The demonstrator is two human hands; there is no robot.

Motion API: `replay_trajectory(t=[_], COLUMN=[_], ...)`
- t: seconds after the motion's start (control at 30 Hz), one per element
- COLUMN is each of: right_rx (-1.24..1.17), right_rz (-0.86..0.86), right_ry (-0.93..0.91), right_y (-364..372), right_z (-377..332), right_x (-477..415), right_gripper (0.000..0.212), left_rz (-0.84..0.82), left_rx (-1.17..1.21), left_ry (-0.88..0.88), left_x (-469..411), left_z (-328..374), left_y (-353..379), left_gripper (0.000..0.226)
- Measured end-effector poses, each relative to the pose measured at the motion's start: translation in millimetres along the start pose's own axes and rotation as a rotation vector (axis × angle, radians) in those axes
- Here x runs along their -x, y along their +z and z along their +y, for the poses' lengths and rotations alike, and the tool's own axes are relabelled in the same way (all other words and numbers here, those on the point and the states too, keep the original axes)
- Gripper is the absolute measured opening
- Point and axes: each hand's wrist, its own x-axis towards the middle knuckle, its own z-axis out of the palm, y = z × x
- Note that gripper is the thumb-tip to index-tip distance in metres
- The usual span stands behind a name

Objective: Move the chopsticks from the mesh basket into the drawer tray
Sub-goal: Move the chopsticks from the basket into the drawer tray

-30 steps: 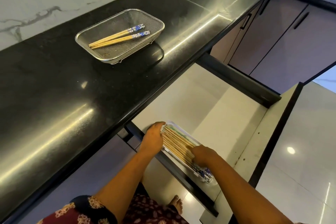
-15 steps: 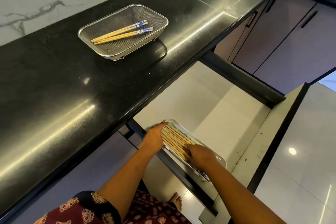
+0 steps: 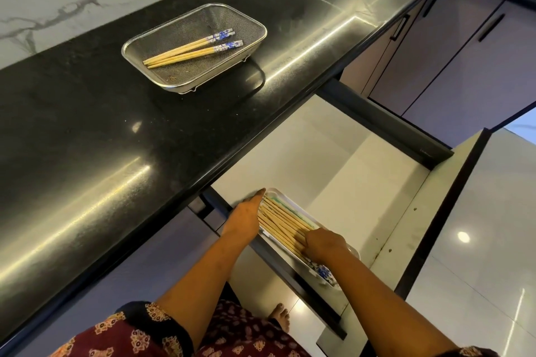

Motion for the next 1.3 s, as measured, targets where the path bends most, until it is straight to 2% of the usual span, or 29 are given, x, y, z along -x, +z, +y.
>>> replay_trajectory(t=[0.1,0.27,0.4,0.5,0.57,0.67,0.83,0.9,1.0,1.17,1.3], right_rx=[0.101,0.247,0.191,0.064,-0.022,-0.126,-0.351,-0.403,-0.358,-0.192,0.051], right_rz=[0.013,-0.038,-0.071,-0.048,-0.036,0.108,0.294,0.325,0.449,0.522,0.552], right_ry=[0.014,0.047,0.093,0.038,-0.03,-0.086,-0.337,-0.391,-0.419,-0.351,-0.275], right_y=[1,-12,-35,-73,-107,-170,-281,-314,-352,-376,-373], right_z=[-5,-15,-31,-51,-69,-98,-145,-158,-184,-216,-233], right_x=[-3,-6,-13,-20,-23,-24,-18,-22,-49,-114,-160], right_gripper=[0.02,0.033,0.037,0.042,0.042,0.031,0.019,0.017,0.012,0.018,0.05], left_rz=[0.025,0.129,0.312,0.474,0.568,0.734,0.96,0.952,0.882,0.673,0.592], left_rx=[-0.097,-0.107,-0.187,-0.228,-0.201,-0.045,0.072,0.113,0.132,0.148,0.135], left_ry=[0.055,0.173,0.424,0.543,0.537,0.457,0.242,0.149,0.037,-0.006,0.009], left_x=[2,4,6,3,-3,-15,-35,-43,-59,-89,-110], left_z=[-3,1,21,39,46,41,7,-9,-38,-62,-71], left_y=[0,-9,-35,-70,-97,-149,-236,-261,-297,-325,-330], left_gripper=[0.057,0.041,0.05,0.046,0.038,0.033,0.032,0.033,0.034,0.031,0.032])
